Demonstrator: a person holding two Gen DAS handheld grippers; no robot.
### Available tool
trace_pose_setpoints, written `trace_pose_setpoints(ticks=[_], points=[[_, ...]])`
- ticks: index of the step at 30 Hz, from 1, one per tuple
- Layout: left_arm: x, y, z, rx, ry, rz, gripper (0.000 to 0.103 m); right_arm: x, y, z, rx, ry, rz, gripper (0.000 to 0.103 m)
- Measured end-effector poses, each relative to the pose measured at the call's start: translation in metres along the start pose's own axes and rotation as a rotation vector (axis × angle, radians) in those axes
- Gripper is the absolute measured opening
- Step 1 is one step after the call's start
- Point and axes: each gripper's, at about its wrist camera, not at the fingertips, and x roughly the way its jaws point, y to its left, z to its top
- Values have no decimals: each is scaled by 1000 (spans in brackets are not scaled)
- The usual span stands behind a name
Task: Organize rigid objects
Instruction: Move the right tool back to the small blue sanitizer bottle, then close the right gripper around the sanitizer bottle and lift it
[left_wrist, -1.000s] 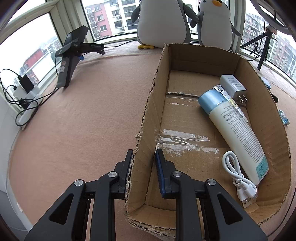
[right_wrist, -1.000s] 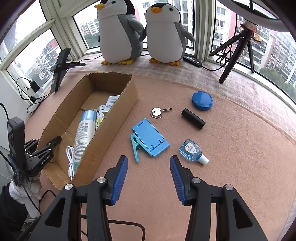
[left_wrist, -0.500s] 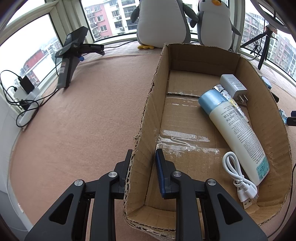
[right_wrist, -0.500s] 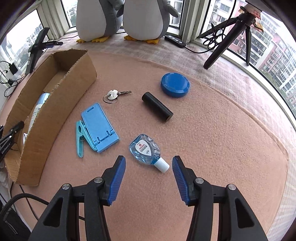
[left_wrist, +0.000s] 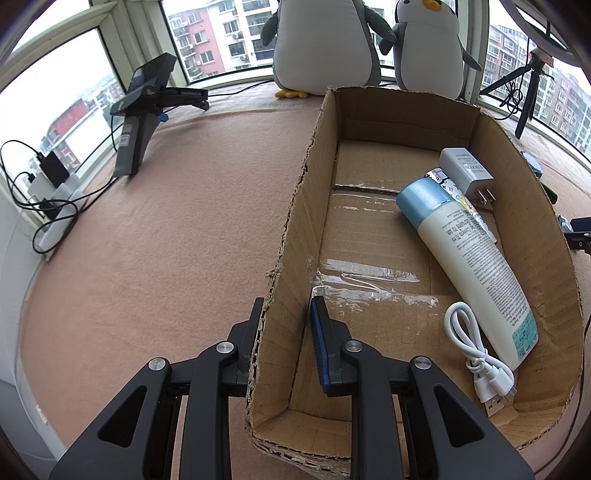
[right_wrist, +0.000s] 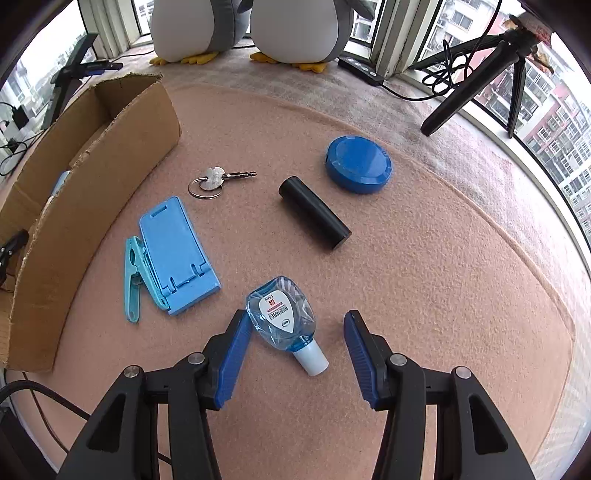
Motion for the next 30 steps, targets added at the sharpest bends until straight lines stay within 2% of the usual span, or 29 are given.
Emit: trace_pose_setpoints(ticks=[8,19,30], points=[[0,0,0,-2,0,1,20,-1,1,1,10,0,18,45],[0,0,0,-4,0,1,20,-4,6,-4,18,-10,40,30],[0,0,0,-6,0,2,20,-1,5,-2,51,-26,41,29]])
